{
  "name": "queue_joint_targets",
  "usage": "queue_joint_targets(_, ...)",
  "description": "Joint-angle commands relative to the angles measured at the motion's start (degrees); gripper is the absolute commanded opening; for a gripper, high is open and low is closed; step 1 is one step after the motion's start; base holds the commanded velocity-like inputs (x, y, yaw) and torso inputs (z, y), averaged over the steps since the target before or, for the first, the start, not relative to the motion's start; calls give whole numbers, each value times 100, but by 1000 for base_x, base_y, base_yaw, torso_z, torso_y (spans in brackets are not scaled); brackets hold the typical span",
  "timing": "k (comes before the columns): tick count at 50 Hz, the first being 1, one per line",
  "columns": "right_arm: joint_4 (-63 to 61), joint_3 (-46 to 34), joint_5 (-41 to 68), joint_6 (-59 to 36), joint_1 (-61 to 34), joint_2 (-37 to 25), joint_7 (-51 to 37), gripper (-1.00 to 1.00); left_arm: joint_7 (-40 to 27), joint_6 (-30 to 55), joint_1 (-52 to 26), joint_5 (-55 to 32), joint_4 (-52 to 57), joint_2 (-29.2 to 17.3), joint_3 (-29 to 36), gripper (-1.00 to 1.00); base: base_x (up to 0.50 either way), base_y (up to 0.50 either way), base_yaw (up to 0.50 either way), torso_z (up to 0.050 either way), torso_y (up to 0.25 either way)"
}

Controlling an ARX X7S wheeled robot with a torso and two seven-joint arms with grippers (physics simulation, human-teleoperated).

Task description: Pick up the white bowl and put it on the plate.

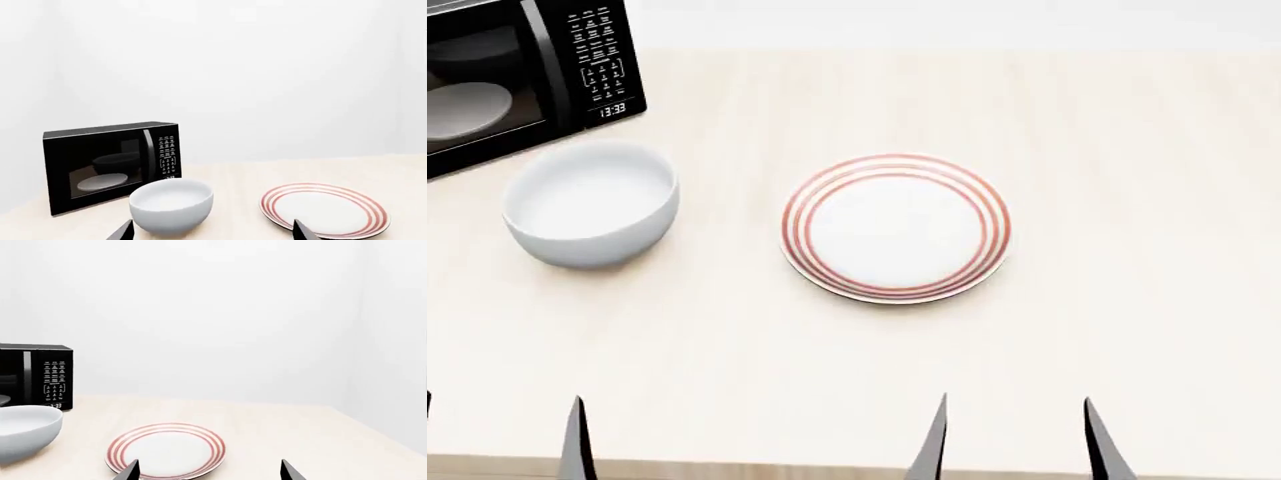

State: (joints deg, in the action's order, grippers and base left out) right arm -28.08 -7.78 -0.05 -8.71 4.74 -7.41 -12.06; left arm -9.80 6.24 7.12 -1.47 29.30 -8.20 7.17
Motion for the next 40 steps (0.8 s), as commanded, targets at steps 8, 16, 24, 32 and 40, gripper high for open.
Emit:
queue_joint_targets(8, -71, -95, 114, 123, 45, -119, -83, 100, -145, -79, 64, 106, 146, -120, 138, 100, 294, 0, 0, 0, 0)
queue_joint_targets(16, -80, -104, 134, 147, 50, -166, -136, 100, -199, -90, 74, 124, 147, -161, 173, 100, 500, 0, 0, 0, 0)
queue_joint_targets(24, -90, -140, 142, 153, 49, -200, -183, 100, -248, -88, 69, 103, 141, -192, 189, 100, 500, 0, 0, 0, 0)
queue_joint_targets(32, -68, -181, 145, 155, 35, -231, -224, 100, -289, -81, 70, 96, 133, -223, 220, 100, 500, 0, 0, 0, 0)
queue_joint_targets(40, -84, -228, 150, 175, 48, -262, -260, 100, -335, -79, 78, 91, 135, -253, 245, 100, 500, 0, 0, 0, 0)
